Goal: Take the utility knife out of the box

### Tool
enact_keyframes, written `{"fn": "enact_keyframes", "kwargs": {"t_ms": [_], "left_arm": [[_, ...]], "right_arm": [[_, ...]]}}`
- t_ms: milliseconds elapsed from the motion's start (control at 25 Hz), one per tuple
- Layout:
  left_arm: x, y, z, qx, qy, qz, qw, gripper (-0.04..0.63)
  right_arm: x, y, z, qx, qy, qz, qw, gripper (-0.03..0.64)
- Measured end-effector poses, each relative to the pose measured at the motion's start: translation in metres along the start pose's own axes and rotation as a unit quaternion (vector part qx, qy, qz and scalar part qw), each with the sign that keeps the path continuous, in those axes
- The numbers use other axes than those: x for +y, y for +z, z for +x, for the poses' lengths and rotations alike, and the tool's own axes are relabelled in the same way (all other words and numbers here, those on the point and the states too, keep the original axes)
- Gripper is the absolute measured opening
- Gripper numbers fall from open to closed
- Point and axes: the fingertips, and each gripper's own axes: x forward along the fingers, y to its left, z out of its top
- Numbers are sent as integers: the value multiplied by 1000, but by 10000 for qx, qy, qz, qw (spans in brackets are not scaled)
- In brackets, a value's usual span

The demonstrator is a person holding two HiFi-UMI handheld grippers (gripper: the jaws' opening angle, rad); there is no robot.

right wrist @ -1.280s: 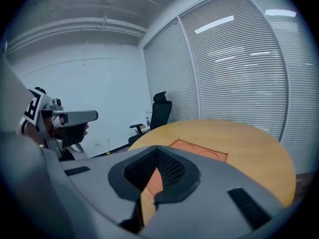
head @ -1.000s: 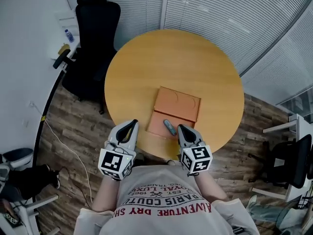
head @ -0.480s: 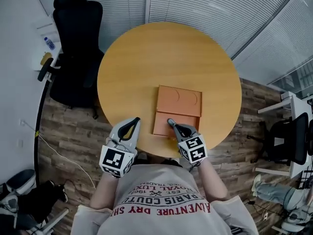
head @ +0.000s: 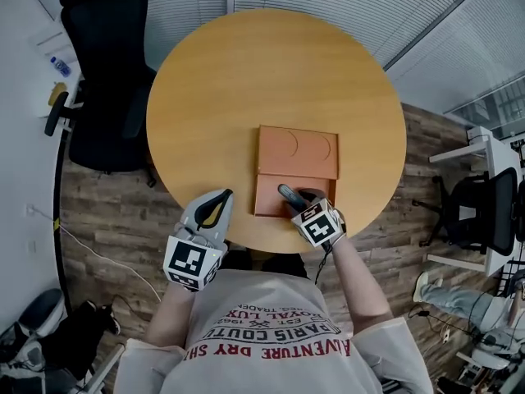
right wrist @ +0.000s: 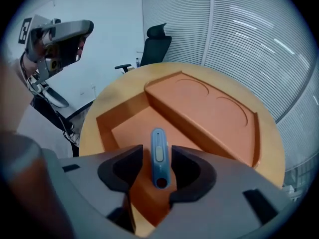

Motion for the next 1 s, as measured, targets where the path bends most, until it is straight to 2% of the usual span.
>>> {"fn": "enact_keyframes", "kwargs": {"t_ms": [200, 680, 800, 1000], "left_arm": [[5, -10, 7, 106, 37, -126, 9999, 11], [18, -18, 9, 174, 218, -228, 9993, 11], [18, -16, 9, 195, 229, -210, 9993, 11], [8, -14, 10, 203, 262, -190, 9993, 11]], "right_arm": [[-3, -16, 18, 290, 207, 367, 9987, 186], [-5, -19, 28, 675, 84, 95, 9976, 185], [-7, -19, 26, 693, 205, 84, 9973, 133], [-9, -22, 22, 707, 390, 109, 9967, 133]]}}
